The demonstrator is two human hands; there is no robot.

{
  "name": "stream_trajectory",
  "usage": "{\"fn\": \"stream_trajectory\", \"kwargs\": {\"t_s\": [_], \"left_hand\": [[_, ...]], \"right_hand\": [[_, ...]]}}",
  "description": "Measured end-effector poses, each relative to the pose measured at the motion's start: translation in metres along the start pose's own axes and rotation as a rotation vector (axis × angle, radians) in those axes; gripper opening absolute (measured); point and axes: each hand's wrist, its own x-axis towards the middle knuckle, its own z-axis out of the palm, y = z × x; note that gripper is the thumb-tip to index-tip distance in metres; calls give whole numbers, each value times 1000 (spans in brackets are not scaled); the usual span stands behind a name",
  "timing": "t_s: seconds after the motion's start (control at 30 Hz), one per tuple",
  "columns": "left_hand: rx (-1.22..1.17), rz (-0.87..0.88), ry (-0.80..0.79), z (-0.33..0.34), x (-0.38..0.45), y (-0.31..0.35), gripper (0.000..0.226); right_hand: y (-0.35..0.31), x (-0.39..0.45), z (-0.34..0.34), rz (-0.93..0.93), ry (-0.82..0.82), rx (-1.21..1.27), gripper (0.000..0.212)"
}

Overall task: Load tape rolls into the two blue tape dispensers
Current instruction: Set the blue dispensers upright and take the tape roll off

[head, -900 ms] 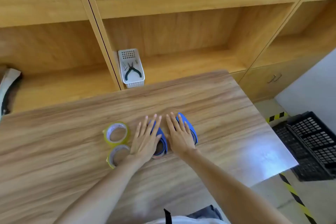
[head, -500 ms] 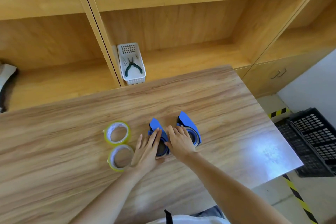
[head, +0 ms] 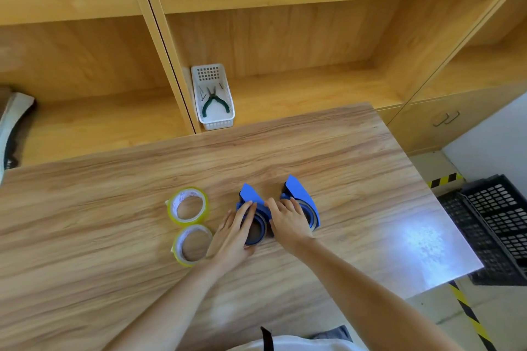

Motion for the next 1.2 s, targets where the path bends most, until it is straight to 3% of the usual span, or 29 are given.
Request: {"fn": "stream_trajectory", "kwargs": {"t_s": [0.3,0.6,0.87,1.07,1.2], "left_hand": [[-221,42,13,1,0,-17,111],[-388,28,179,-21,-11,-4,104],[-214,122,189,-20,-61,-1,99],[-122,238,39,18,-113,-17,105],[-91,194,-4,26,-129,-24,103]], "right_hand": [[3,1,-7,-20,-41,-4,73],[1,2,-26,-2,-119,-29,64],[2,4,-30,-51,-168,1,77],[7,-10,-17,-41,-87,112,59],[2,-20,-18,-79,-56,151,55]]}}
